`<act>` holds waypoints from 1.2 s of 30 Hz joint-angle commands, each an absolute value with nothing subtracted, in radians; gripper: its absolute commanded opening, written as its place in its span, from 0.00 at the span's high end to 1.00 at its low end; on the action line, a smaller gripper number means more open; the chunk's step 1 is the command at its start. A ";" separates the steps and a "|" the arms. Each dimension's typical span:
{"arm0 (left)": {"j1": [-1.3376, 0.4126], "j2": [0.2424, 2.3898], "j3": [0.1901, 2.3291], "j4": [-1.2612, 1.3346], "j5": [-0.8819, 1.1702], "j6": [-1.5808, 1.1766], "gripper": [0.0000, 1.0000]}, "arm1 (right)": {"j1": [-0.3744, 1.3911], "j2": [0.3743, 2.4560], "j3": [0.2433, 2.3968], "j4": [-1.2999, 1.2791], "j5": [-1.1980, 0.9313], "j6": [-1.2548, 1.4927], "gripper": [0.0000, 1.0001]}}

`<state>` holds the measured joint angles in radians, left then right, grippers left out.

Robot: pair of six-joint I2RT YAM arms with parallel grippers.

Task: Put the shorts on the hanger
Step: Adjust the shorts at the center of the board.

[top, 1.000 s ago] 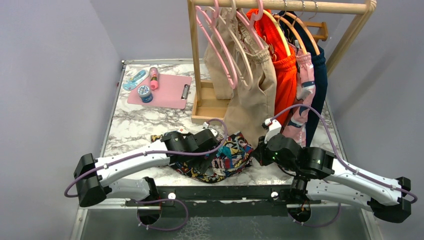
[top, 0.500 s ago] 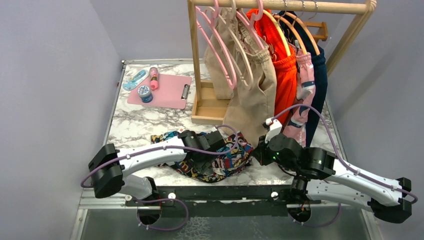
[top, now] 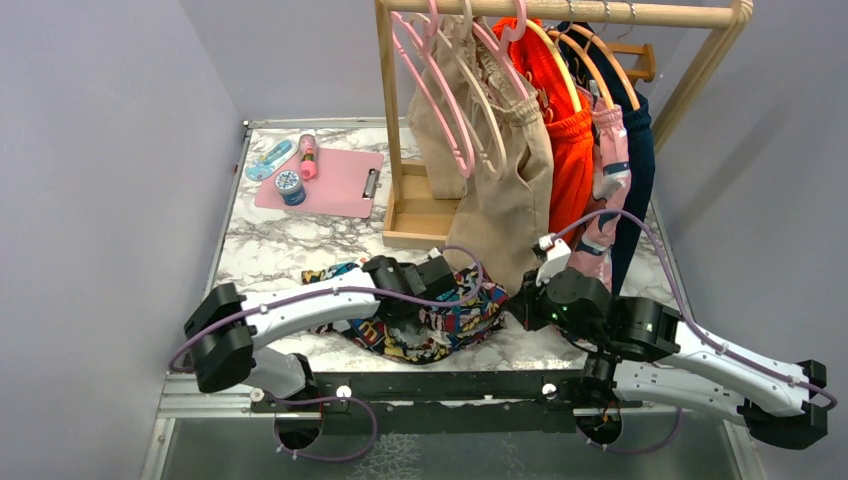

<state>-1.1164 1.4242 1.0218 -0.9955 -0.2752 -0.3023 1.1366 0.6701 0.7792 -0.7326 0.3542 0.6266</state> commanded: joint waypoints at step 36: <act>-0.954 0.855 1.088 -0.866 -0.661 -0.479 1.00 | 1.132 0.900 0.689 -0.492 0.388 0.702 0.79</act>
<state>-0.9569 0.8604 1.0744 -0.9154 -0.6586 -0.4751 1.1366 0.8875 0.6758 -0.5423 0.3771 0.7441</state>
